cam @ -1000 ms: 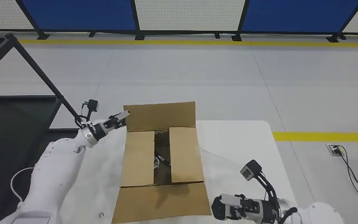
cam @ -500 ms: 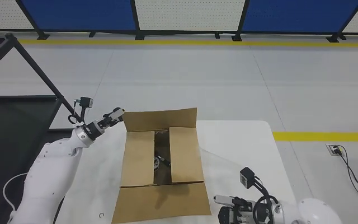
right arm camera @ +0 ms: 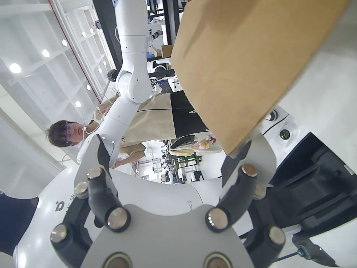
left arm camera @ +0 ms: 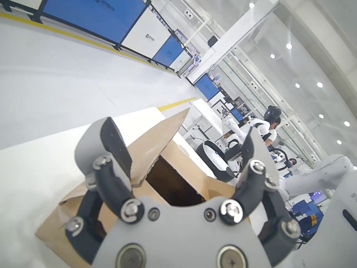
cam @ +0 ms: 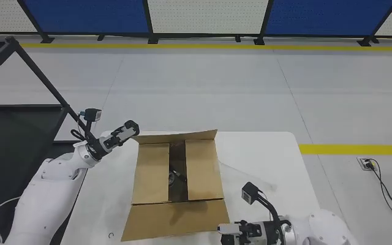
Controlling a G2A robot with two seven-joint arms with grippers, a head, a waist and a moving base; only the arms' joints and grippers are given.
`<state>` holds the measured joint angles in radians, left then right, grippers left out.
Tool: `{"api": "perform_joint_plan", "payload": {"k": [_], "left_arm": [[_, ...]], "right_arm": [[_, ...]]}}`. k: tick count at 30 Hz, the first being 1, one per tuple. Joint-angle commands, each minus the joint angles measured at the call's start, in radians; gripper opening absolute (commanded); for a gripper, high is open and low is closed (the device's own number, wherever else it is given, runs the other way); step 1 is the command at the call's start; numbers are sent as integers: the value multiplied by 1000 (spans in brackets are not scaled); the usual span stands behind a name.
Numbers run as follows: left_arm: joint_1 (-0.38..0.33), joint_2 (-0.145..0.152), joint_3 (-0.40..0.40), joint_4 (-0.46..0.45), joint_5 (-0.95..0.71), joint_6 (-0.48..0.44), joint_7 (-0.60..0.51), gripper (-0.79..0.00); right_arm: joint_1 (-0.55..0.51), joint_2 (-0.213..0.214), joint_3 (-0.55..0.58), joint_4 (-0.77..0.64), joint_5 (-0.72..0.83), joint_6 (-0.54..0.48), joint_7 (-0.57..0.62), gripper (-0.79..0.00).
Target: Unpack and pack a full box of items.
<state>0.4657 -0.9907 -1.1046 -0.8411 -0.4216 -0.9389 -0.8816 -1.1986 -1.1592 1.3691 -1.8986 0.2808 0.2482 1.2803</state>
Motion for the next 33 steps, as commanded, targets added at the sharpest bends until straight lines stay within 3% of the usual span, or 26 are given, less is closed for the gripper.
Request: {"api": "perform_joint_plan", "payload": {"k": [1,11,18,33], "left_arm": [[10,15,11,-20,-8,-4,4,0],[30,84,93,-81,39,-40,40,0],[26,114,177,-93,40,-73,74,0],[25,163,275,-106,-73,-73,74,0]], "right_arm": [[9,-1,-13,-4,21,-31,-15,0],[83,-8,-72,14,108,-130,-83,0],[145,-18,-126,52,137,-203,-156,0],[302,-58,-268,246,21,-385,-464,0]]}}
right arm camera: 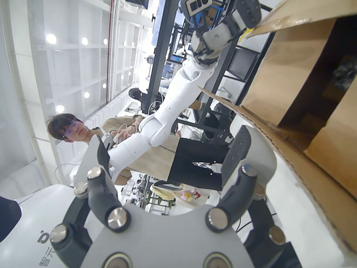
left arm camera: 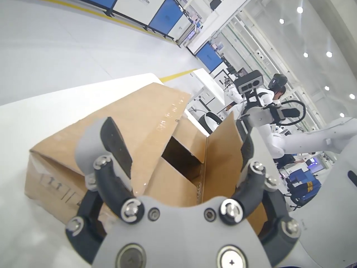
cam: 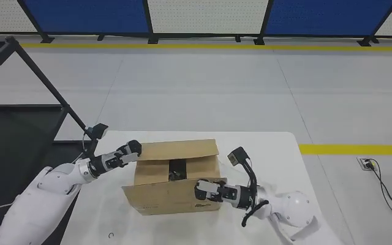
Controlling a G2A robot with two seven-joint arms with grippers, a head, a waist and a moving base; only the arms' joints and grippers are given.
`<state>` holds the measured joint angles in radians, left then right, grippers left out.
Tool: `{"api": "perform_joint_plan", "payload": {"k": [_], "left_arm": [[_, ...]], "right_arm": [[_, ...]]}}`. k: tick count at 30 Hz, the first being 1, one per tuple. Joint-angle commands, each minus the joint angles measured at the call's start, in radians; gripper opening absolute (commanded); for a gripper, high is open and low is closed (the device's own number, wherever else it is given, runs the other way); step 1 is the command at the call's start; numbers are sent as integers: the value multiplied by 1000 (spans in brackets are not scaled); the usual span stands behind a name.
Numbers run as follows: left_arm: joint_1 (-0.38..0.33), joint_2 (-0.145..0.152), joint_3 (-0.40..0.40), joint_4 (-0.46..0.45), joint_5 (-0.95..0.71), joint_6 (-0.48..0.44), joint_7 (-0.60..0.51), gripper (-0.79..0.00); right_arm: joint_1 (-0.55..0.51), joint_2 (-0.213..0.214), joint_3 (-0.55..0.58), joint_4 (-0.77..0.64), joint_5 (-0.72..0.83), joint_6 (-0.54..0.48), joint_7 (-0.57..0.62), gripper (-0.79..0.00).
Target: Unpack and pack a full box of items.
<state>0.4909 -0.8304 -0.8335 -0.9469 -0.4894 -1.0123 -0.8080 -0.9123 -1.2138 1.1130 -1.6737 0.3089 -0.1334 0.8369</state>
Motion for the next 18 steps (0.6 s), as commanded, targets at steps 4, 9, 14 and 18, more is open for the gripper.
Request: {"api": "perform_joint_plan", "payload": {"k": [4,9,14,18], "left_arm": [[2,12,18,3,-25,0,0,0],[8,27,36,0,-43,0,0,0],[11,42,53,-4,-55,0,0,0],[7,52,70,-2,-58,0,0,0]], "right_arm": [[79,-21,-54,110,2,-23,-77,0],[151,-42,-100,225,11,-48,-114,0],[202,-61,-135,312,24,-70,-140,0],[237,-75,-168,350,-5,-68,-165,0]]}}
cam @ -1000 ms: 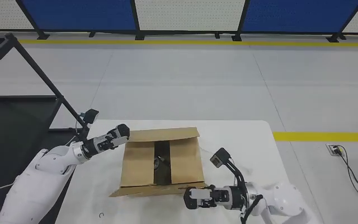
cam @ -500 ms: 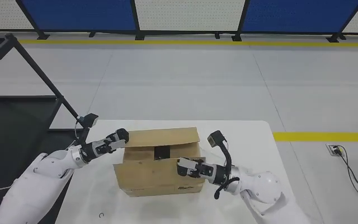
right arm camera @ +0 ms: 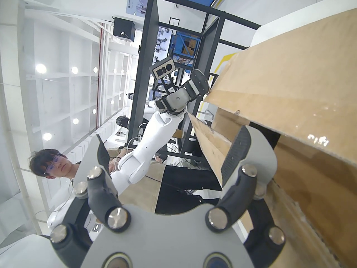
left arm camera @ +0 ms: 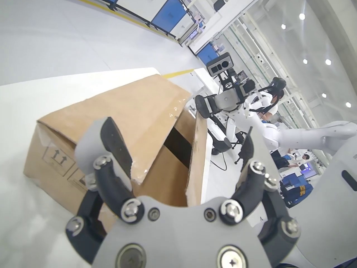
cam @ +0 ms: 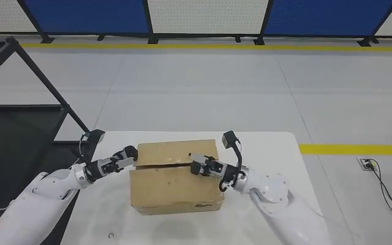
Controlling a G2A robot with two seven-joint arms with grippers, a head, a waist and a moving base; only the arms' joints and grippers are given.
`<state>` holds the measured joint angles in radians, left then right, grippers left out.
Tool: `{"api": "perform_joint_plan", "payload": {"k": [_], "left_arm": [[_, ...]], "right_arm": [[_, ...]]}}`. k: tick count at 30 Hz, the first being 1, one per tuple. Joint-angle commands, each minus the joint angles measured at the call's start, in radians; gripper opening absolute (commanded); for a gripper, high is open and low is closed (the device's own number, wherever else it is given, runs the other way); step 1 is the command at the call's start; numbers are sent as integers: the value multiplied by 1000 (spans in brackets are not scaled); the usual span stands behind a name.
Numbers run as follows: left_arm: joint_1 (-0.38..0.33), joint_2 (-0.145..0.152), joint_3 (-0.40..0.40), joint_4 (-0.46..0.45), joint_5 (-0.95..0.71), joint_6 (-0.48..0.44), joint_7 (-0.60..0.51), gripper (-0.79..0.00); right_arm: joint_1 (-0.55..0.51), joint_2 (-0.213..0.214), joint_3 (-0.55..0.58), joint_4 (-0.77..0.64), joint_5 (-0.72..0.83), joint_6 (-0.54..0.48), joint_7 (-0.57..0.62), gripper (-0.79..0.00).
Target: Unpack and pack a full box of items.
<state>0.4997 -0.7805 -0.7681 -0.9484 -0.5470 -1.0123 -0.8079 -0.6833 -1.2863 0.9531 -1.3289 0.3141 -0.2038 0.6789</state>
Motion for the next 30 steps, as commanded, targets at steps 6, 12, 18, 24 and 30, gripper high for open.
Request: {"api": "perform_joint_plan", "payload": {"k": [6,12,18,24,30], "left_arm": [[-7,14,14,-8,-44,0,0,0],[-4,23,8,-10,-121,2,-2,0],[9,39,2,-57,-238,58,-58,0],[32,68,-56,-141,-506,359,-360,0],[31,73,-104,-120,-544,457,-458,0]], "right_arm": [[40,-21,-48,21,-71,63,-65,0],[60,-35,-67,37,-86,175,-101,0],[73,-46,-73,59,-75,209,-85,0],[75,-52,-69,67,-73,204,-67,0],[69,-54,-57,62,-76,199,-53,0]]}}
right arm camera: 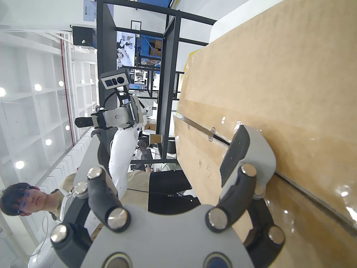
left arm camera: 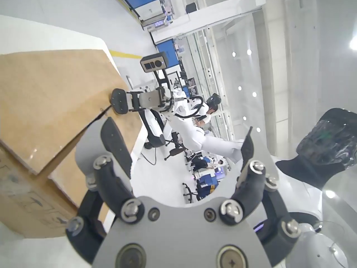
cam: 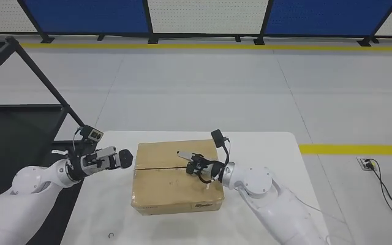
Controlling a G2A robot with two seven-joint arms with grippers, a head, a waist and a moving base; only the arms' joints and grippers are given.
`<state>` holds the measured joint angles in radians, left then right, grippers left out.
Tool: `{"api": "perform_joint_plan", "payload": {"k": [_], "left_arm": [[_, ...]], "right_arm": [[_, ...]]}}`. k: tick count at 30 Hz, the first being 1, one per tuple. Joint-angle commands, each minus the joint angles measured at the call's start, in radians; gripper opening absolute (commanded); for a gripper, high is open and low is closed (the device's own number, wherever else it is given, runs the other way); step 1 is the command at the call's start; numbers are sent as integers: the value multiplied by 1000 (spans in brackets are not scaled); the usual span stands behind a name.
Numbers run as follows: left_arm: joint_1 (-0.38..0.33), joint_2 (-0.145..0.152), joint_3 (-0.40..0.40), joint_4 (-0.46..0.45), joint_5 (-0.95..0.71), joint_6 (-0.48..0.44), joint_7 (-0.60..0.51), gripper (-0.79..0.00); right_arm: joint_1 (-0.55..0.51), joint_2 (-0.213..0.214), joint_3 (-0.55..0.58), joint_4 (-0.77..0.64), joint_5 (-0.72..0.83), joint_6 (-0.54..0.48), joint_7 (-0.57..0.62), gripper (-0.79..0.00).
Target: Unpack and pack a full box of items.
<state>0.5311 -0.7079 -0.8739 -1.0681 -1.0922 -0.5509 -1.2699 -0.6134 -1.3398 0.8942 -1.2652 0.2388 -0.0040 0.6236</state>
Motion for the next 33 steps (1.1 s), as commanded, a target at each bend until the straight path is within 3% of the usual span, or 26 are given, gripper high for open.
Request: {"api": "perform_joint_plan", "payload": {"k": [1,6,9,19,27,33], "left_arm": [[0,0,2,-1,1,-4,4,0],[0,0,2,-1,1,-4,4,0],[16,0,2,-35,61,42,26,0],[45,-16,6,-76,248,136,207,0],[41,-38,6,-55,293,164,219,0],[34,-53,5,-37,318,187,213,0]], "right_arm": [[-3,0,4,-2,-1,-2,3,0],[-8,-2,12,-5,-7,-4,11,0],[-9,-4,16,-5,-8,-3,15,0],[-12,-10,26,2,-7,-10,30,0],[-15,-12,45,4,5,-28,47,0],[-79,10,132,-89,26,-54,89,0]]}}
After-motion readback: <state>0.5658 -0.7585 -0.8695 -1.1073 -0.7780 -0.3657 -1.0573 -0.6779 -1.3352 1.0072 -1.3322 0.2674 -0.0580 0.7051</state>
